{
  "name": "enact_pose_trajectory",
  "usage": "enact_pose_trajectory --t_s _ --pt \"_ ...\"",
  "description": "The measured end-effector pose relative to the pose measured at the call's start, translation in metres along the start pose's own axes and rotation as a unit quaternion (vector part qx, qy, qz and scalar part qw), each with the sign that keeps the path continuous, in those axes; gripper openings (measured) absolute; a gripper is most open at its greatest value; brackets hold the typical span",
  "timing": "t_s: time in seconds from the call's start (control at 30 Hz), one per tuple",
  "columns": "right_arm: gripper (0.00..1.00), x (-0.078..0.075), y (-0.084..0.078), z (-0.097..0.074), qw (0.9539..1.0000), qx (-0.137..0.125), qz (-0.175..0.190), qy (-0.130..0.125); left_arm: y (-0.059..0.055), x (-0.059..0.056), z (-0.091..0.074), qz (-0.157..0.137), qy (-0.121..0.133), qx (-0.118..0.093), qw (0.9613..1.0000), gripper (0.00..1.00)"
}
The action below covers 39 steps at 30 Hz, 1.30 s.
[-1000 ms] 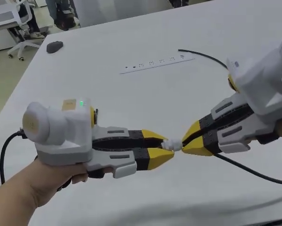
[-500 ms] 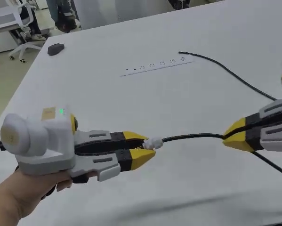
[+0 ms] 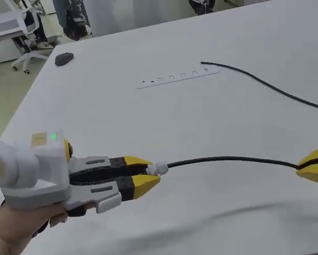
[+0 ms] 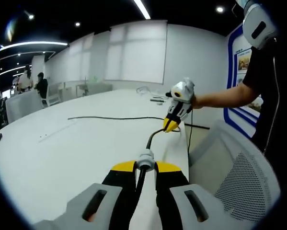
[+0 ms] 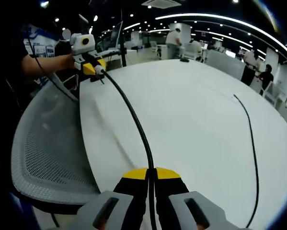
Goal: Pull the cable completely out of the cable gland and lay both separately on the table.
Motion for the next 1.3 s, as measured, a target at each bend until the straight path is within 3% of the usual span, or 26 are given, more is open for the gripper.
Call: enact_pose_trajectory --t_s 0.03,0.07,0.1,0.17,0.23,0.33,0.47,0.53,0.63,0.7,0.77,1.0,1.17,1.3 --pt "0.0 0.006 0.001 0.002 0.9995 0.01 -0.021 0.021 0.001 0.0 0.0 -0.001 0.001 -0.002 1.0 0.14" --pt "0.0 0.008 0.003 0.003 0.9994 0.013 -0.025 0.02 0.004 0.0 -0.002 -0.005 0.002 -0.007 1.0 0.14" --pt "0.04 0.01 0.01 0.004 0.9997 0.001 -0.02 0.016 0.007 -0.001 -0.003 -0.009 -0.001 -0.014 0.9999 0.14" --pt "0.12 0.022 0.033 0.007 0.9982 -0.036 -0.002 0.048 0.01 -0.003 -0.002 -0.004 -0.002 -0.019 0.9998 0.14" --pt "0.13 0.028 0.052 0.008 0.9973 -0.05 -0.022 0.05 0.009 -0.006 0.001 -0.001 -0.007 -0.012 0.9999 0.14" --pt "0.15 0.043 0.101 0.01 0.9903 -0.107 -0.062 0.063 0.009 -0.008 0.004 0.0 -0.011 -0.011 0.9999 0.14" --pt "0.09 0.061 0.144 0.016 0.9812 -0.127 -0.119 0.084 0.011 -0.014 0.01 0.003 -0.022 -0.015 0.9996 0.14" --pt "0.08 0.068 0.156 0.023 0.979 -0.129 -0.125 0.098 0.011 -0.019 0.013 0.007 -0.029 -0.012 0.9995 0.14" --pt "0.07 0.076 0.164 0.034 0.9749 -0.12 -0.151 0.112 0.013 -0.022 0.015 0.009 -0.038 -0.015 0.9991 0.14" --pt "0.08 0.083 0.168 0.039 0.9664 -0.132 -0.179 0.128 0.014 -0.022 0.014 0.009 -0.039 -0.016 0.9991 0.14" --pt "0.06 0.085 0.168 0.044 0.968 -0.125 -0.176 0.128 0.014 -0.022 0.013 0.009 -0.04 -0.018 0.999 0.14" --pt "0.0 0.089 0.167 0.049 0.9638 -0.113 -0.199 0.136 0.014 -0.023 0.01 0.012 -0.042 -0.019 0.9989 0.14" --pt "0.0 0.085 0.164 0.049 0.9656 -0.106 -0.201 0.127 0.011 -0.022 0.008 0.017 -0.034 -0.016 0.9992 0.14" --pt "0.0 0.066 0.148 0.041 0.9735 -0.099 -0.18 0.1 0.009 -0.017 -0.005 0.016 -0.01 -0.027 0.9995 0.14"
Point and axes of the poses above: the centre of the closed fingertips' face, and the gripper's own axes: z roughly forward along the fingers, x roughly to its left, y roughly out of its top, the point moved 6 cm from there along -z, roughly backward along the fingers, and after that the axes turned 6 degrees about -z, right-handed, at the moved point
